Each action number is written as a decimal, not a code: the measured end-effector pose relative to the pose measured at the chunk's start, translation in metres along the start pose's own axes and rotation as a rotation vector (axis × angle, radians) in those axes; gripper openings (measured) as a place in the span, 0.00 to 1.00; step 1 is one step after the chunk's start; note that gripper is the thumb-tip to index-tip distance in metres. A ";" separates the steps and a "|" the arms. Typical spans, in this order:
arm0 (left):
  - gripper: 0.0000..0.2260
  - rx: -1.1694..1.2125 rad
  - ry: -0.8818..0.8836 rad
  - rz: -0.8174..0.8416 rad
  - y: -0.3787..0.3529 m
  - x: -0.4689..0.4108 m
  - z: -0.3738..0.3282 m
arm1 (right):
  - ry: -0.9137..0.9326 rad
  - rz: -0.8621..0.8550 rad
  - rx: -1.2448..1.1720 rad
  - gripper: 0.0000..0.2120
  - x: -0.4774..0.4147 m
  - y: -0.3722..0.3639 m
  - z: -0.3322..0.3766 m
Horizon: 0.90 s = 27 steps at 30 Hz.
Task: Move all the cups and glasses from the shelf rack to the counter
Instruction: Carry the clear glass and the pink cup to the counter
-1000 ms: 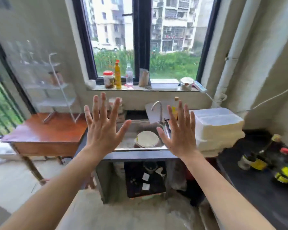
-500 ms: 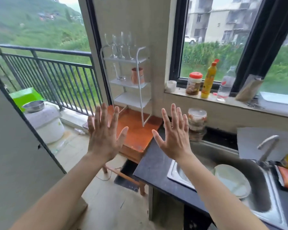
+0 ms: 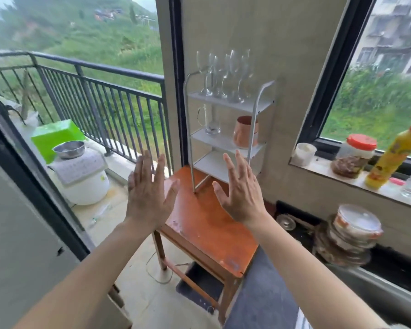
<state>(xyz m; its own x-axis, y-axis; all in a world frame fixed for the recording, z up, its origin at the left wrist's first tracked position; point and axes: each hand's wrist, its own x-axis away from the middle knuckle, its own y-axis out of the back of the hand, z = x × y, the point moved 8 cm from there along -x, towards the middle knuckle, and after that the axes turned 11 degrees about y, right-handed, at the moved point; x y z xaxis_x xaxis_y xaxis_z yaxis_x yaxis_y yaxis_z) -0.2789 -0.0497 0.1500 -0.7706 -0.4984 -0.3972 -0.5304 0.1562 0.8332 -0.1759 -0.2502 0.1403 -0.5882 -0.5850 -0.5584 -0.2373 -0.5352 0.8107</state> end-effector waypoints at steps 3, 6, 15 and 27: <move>0.33 0.066 -0.079 0.054 -0.034 -0.049 0.003 | -0.057 -0.014 0.049 0.35 -0.027 -0.022 -0.016; 0.34 0.109 -0.186 0.137 -0.064 -0.095 0.000 | -0.201 -0.030 0.084 0.36 -0.050 -0.040 -0.037; 0.37 0.441 -0.280 0.421 -0.122 -0.215 -0.025 | -0.671 -0.172 -0.114 0.37 -0.098 -0.072 -0.083; 0.42 0.619 -0.065 0.605 -0.198 -0.292 -0.060 | -0.939 -0.397 -0.546 0.14 -0.147 -0.100 -0.145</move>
<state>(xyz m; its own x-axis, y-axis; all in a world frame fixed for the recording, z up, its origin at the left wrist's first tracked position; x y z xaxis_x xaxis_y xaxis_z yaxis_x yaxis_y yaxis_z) 0.0726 0.0134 0.1238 -0.9911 -0.1328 0.0098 -0.1050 0.8241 0.5567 0.0461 -0.1987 0.1159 -0.9444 0.2443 -0.2200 -0.3031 -0.9060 0.2954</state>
